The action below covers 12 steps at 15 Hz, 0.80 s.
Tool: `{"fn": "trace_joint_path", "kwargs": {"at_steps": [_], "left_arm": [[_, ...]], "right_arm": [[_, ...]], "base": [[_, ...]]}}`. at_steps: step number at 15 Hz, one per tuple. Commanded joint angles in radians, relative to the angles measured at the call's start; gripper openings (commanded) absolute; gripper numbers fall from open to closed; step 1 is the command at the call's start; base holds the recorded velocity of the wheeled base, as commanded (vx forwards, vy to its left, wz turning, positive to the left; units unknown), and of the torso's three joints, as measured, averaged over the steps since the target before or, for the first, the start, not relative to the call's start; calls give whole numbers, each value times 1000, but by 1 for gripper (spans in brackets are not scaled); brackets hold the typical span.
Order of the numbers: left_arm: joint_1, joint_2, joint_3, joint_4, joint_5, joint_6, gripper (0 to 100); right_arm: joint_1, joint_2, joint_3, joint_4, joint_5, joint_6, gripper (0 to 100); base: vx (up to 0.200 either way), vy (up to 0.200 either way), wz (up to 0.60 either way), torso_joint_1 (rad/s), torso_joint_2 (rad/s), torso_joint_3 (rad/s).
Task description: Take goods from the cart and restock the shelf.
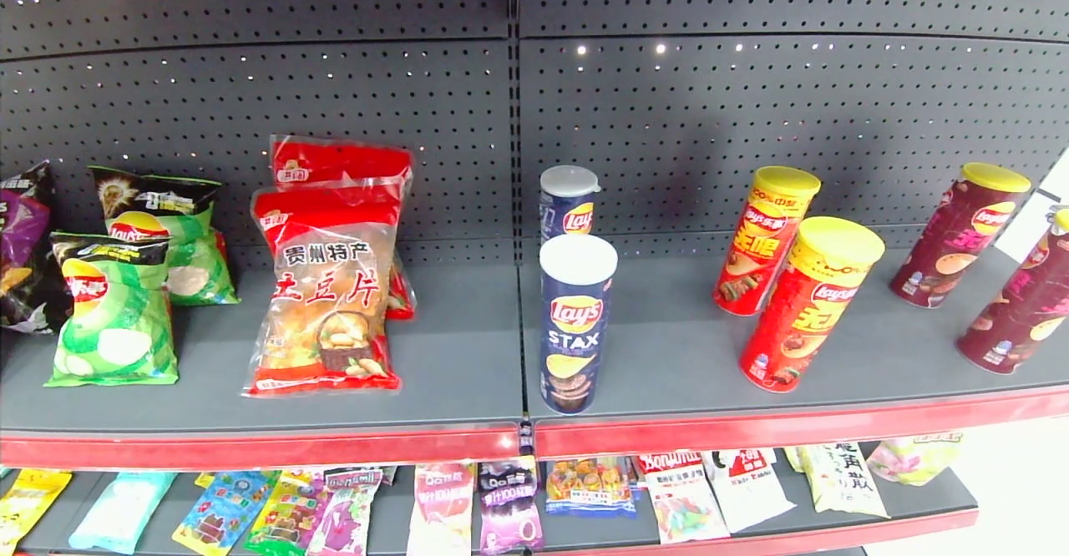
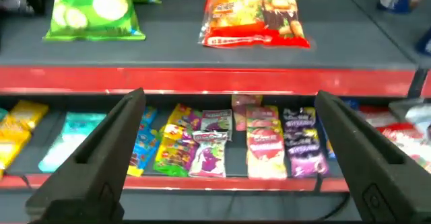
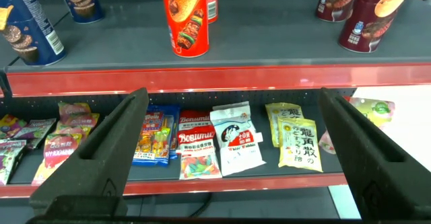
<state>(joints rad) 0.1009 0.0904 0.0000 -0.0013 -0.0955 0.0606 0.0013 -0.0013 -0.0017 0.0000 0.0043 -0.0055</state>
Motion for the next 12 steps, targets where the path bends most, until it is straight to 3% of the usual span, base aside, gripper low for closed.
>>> {"fn": "trace_joint_path", "kwargs": {"at_steps": [1,2,5,6,7,8,9,10,11,12], "left_arm": [[0,6,0,-2,36,8,100],[0,6,0,-2,109,-19,100],[0,6,0,-2,96,-35,100],[-6,11,0,1,33,-44,100],[-66,11,0,1,11,-41,100],[-158,-6,0,-2,46,-33,100],[-142,-12,0,-2,62,-21,100],[-92,-66,0,0,79,-39,100],[-92,-75,0,-2,114,-68,100],[-92,-81,0,-3,132,-68,100]], "right_arm": [[0,1,0,0,0,-1,100],[0,1,0,0,0,-2,100],[0,1,0,0,0,-2,100],[0,1,0,0,0,-2,100],[0,1,0,0,0,-1,100],[0,1,0,0,0,-1,100],[0,1,0,0,0,-1,100],[0,1,0,0,0,1,100],[0,1,0,0,0,-1,100],[0,1,0,0,0,-1,100]], "base": [[0,0,0,0,0,0],[0,0,0,0,0,0],[0,0,0,0,0,0],[0,0,0,0,0,0],[0,0,0,0,0,0],[0,0,0,0,0,0],[0,0,0,0,0,0],[0,0,0,0,0,0],[0,0,0,0,0,0],[0,0,0,0,0,0]]}}
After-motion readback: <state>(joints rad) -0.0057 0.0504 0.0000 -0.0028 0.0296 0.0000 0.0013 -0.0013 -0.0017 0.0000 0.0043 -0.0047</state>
